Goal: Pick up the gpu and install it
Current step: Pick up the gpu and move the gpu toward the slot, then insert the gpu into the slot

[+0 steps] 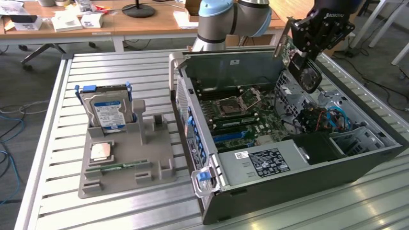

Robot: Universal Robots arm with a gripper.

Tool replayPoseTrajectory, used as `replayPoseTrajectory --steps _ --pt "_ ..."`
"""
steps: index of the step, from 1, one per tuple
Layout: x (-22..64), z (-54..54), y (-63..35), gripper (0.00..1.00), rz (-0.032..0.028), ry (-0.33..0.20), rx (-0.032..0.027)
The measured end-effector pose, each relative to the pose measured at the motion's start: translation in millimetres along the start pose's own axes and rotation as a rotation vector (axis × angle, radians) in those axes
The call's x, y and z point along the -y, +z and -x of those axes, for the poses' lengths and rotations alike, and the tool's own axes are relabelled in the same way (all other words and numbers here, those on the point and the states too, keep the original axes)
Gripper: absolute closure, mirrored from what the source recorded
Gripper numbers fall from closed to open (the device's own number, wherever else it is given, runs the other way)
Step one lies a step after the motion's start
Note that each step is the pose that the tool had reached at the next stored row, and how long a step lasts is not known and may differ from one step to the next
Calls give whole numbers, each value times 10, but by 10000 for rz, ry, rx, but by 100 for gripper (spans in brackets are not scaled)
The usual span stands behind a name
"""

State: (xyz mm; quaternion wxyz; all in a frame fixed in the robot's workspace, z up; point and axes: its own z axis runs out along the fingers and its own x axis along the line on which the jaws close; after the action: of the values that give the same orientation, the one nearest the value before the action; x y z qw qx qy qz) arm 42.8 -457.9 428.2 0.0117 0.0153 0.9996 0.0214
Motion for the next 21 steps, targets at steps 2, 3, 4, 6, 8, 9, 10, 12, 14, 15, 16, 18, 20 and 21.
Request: replayPoseTrajectory --steps 2,3,4,6,8,9,10,12,14,15,16,18,20,21 --pt "-1 23 1 74 0 0 1" --pt "-1 24 1 74 0 1 0" --pt "-1 24 1 74 0 1 1" --pt "-1 24 1 74 0 1 0" --pt "-1 24 1 74 0 1 0" --pt "-1 24 0 74 -1 1 0" --pt "-1 24 1 74 -1 1 0" --pt "-1 24 1 74 -1 1 1" --pt "-1 25 1 74 0 0 0" --pt "-1 24 1 74 0 -7 0" --pt "-1 24 1 74 0 -31 -1" --pt "-1 24 1 74 3 -172 -7" --pt "-1 24 2 74 8 -356 -15" --pt "-1 24 2 74 10 -460 -19"
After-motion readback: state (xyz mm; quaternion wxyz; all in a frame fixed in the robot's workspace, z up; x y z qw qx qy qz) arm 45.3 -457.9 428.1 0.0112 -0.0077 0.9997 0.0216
